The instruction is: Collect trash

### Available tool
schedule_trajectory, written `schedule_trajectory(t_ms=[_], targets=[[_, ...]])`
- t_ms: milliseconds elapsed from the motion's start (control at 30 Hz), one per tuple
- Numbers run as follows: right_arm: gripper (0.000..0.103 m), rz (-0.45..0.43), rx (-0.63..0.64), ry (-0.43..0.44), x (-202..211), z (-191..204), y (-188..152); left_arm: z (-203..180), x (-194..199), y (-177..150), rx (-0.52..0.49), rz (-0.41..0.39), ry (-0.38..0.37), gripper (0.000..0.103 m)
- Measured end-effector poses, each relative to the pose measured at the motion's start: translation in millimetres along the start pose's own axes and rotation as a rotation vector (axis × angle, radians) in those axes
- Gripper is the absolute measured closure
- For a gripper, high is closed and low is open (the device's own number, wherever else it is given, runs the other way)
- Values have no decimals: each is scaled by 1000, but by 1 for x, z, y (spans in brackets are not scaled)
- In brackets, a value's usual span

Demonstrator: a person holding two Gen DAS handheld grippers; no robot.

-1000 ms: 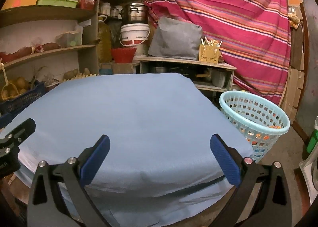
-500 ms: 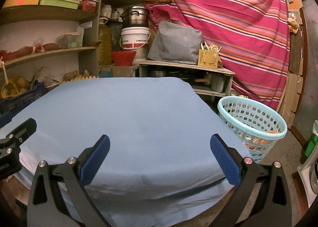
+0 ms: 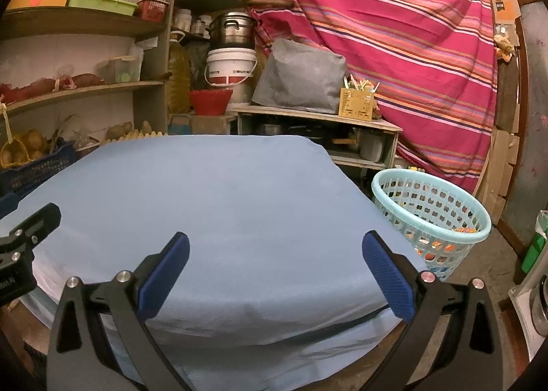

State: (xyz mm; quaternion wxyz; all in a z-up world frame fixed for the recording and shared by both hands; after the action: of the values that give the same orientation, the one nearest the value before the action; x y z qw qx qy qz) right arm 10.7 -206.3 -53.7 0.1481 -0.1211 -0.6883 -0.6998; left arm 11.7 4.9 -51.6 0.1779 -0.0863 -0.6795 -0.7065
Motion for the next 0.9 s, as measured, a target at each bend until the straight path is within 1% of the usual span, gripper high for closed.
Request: schedule_trajectory(t_ms=[900], targets=[[5, -16, 7, -17, 3, -9, 1, -5, 0, -2, -12, -11, -3, 5]])
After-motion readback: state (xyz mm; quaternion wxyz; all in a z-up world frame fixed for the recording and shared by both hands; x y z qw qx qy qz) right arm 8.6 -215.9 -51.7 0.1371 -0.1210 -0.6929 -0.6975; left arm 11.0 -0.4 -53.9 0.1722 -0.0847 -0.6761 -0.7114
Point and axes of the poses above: each gripper's, at about its wrist camera, not at the fingertips, and x roughly against the way its jaws point, z to its left, y to its top, the point moved 4 cm from there along -x, roughly the way its jaws point, and after that the axes turned 9 degrees about y, right-handed, at the moved point
